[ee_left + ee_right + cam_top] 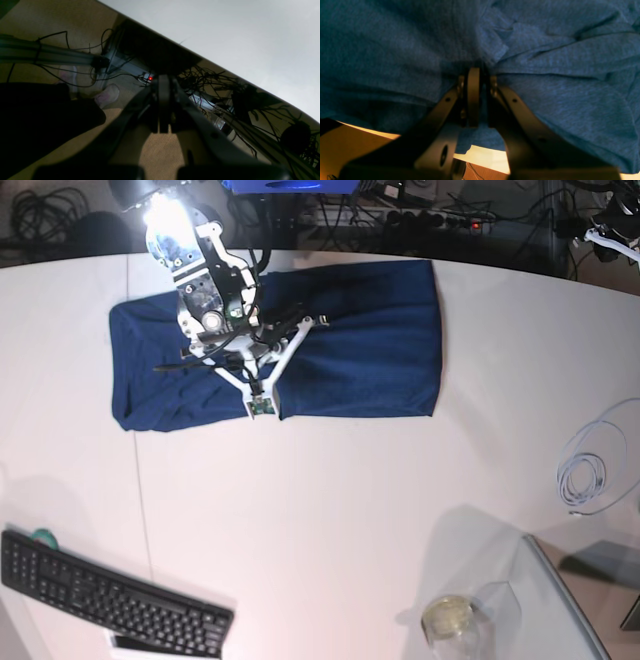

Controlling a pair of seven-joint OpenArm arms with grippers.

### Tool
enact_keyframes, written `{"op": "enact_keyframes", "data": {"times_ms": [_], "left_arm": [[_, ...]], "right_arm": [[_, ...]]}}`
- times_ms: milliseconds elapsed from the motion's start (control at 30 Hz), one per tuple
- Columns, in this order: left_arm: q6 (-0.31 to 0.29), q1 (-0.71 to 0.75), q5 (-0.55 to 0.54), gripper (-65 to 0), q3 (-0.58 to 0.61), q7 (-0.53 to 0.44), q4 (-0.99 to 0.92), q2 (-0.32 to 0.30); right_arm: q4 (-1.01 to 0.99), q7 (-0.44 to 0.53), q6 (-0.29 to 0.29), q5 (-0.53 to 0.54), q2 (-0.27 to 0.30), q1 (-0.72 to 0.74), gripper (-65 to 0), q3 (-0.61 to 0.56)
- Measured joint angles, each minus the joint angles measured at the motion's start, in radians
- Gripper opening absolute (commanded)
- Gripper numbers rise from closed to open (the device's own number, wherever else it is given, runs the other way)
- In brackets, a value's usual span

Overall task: Layout the t-shirt on the table in an organized manner, then fold the t-shirt properly
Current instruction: 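Move both grippers to the two short ends of the blue strip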

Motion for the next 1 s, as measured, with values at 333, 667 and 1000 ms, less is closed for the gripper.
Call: {"op": "enact_keyframes", "data": {"times_ms": [333, 667, 1000], "left_arm": [[0.0, 0.0, -0.001, -65.0, 0.0, 0.0, 0.0, 0.0], [0.001, 0.001, 0.0, -65.0, 0.017, -0.008, 0.0, 0.005], [0.002, 0.006, 0.008, -65.0, 0.217, -0.007, 0.001, 0.005]], "right_arm": [[0.092, -0.029, 0.0, 0.002, -0.002, -0.06, -37.2, 0.049], [0.307, -0.033, 0.166, 0.024, 0.019, -0.089, -9.3, 0.481], [-0.116, -0.036, 0.747, 0.22, 0.119, 0.051, -2.4, 0.999]]}}
